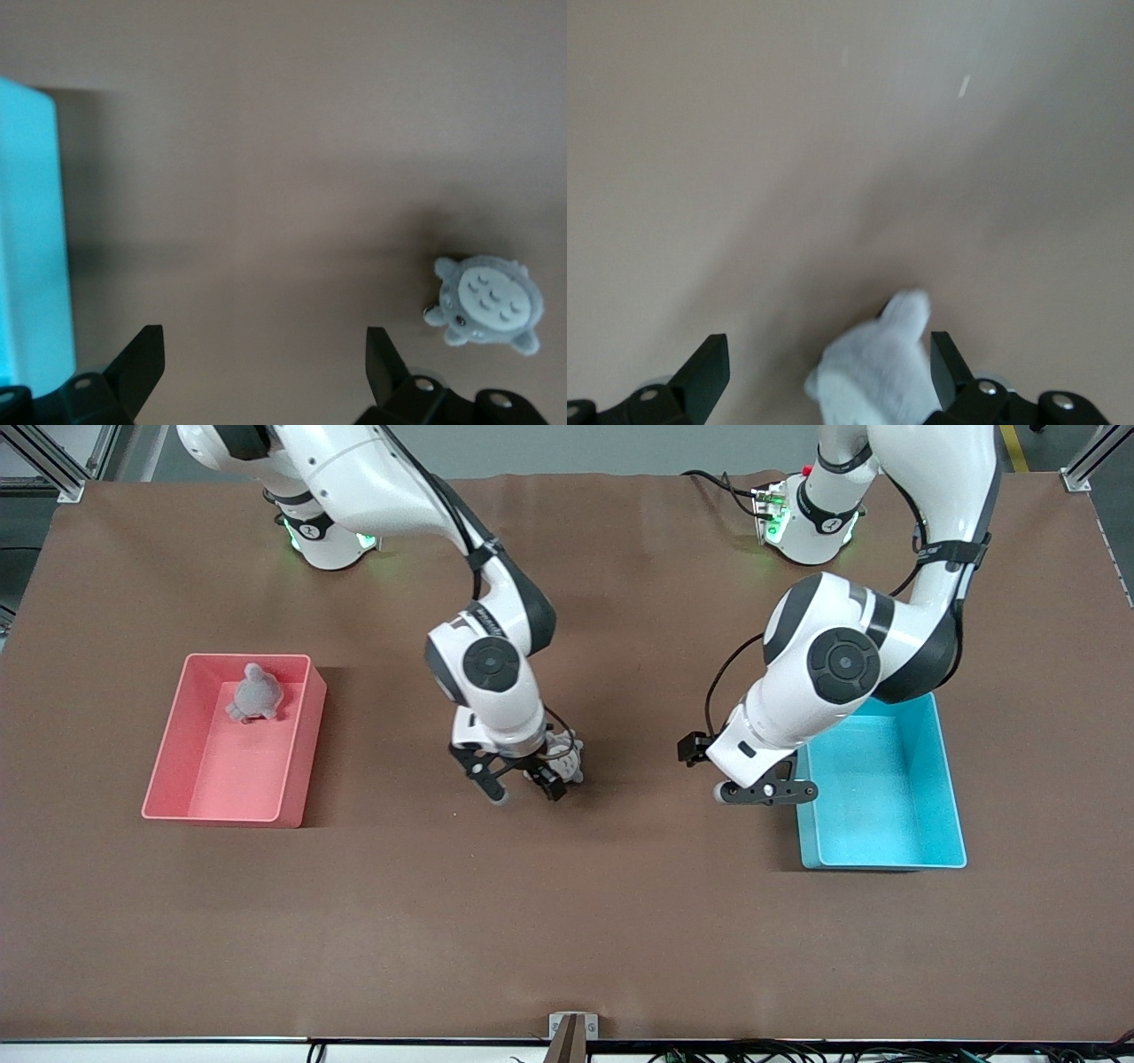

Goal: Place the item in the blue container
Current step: 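Set the plush on the table with the right gripper while the left gripper approaches, then grasp the plush with the left gripper while the right gripper reaches the pink box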

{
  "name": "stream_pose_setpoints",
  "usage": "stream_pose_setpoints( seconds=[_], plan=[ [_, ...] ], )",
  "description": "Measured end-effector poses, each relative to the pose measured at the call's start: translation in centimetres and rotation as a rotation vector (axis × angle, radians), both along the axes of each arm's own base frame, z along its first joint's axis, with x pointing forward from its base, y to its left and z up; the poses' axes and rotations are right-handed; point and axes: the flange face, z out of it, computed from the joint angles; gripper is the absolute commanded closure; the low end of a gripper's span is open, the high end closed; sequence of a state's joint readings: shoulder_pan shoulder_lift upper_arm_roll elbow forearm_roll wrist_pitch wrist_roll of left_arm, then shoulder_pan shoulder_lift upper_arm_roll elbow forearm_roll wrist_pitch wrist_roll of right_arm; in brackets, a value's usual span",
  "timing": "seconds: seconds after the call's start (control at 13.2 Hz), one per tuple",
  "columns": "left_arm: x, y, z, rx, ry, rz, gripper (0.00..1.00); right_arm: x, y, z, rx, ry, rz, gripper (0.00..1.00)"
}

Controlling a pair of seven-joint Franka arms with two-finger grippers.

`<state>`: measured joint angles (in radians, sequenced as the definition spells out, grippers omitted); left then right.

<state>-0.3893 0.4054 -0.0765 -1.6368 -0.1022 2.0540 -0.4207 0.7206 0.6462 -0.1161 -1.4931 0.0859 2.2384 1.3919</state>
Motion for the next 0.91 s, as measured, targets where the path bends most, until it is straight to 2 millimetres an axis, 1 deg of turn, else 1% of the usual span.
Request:
stream_pose_setpoints(
  seconds=[0.15, 0.3, 0.38, 0.45, 0.61, 0.68, 0.76, 0.91],
  plan=[
    [-0.5, -1.6, -1.8, 0.002, 0.007, -0.003, 0.0, 1.9, -5.7, 4.7, -0.039, 0.067, 0.084, 0.0],
    [-1.4, -3.5, -2.3, 0.004, 0.014, 0.029, 0.0, 2.6, -11.4, 8.7, -0.061, 0.139, 0.18, 0.0],
    [-2.0, -4.8, -2.4, -0.001, 0.012, 0.054, 0.0, 2.7, -14.5, 10.1, -0.059, 0.155, 0.228, 0.0],
    [-2.4, -6.2, -2.5, -0.018, 0.006, 0.081, 0.0, 2.6, -17.8, 11.0, -0.053, 0.166, 0.272, 0.0],
    [-3.4, -9.3, -3.3, -0.062, 0.016, 0.118, 0.0, 1.7, -25.5, 11.7, -0.037, 0.19, 0.357, 0.0],
    [-4.4, -11.8, -4.4, -0.073, 0.029, 0.13, 0.0, 0.3, -31.4, 11.8, -0.017, 0.206, 0.417, 0.0],
    [-4.7, -13.0, -5.2, -0.077, 0.033, 0.146, 0.0, -0.8, -34.4, 11.7, -0.005, 0.214, 0.448, 0.0],
    [-4.9, -15.3, -7.2, -0.09, 0.028, 0.197, 0.0, -3.0, -39.6, 11.0, 0.014, 0.227, 0.513, 0.0]
  ],
)
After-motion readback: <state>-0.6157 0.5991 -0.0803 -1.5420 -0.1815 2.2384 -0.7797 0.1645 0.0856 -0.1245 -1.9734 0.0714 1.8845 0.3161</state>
